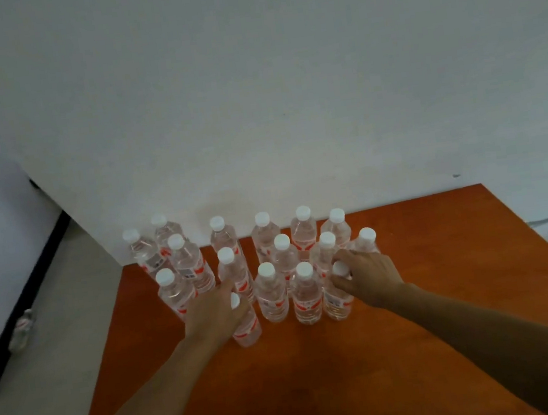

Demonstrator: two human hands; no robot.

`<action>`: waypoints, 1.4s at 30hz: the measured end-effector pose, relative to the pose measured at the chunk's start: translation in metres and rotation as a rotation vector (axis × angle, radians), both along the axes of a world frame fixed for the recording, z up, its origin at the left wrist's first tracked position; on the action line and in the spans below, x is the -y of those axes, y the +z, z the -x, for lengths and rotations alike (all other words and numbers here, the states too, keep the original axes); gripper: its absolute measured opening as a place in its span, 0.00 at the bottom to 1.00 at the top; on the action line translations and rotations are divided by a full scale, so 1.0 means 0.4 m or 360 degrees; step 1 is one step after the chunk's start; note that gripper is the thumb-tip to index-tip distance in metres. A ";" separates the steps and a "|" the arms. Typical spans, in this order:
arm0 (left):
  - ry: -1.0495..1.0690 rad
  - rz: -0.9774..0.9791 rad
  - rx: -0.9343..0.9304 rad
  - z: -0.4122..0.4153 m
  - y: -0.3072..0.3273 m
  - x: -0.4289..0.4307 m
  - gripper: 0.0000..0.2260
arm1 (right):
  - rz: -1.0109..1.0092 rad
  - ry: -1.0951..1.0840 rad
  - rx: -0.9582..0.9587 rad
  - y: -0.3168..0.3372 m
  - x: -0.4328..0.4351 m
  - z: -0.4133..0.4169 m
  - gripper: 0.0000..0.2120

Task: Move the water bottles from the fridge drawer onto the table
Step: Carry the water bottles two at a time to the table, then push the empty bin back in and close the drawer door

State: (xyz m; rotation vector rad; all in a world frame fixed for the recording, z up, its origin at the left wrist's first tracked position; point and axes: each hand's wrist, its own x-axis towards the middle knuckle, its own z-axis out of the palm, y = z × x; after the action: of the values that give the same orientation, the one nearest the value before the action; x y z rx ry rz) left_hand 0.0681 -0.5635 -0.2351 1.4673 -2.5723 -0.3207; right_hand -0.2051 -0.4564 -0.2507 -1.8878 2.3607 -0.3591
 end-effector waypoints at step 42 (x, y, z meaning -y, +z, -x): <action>-0.2628 0.0159 -0.0012 0.784 0.009 -1.777 0.14 | 0.0110 -0.2497 0.0224 0.034 -2.141 -0.107 0.17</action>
State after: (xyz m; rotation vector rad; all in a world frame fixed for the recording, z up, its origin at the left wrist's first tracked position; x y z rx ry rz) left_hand -0.2457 0.1473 -0.2314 -0.9540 -2.9763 -0.3009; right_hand -0.1625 0.4000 -0.2372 0.3687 3.1050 -0.5749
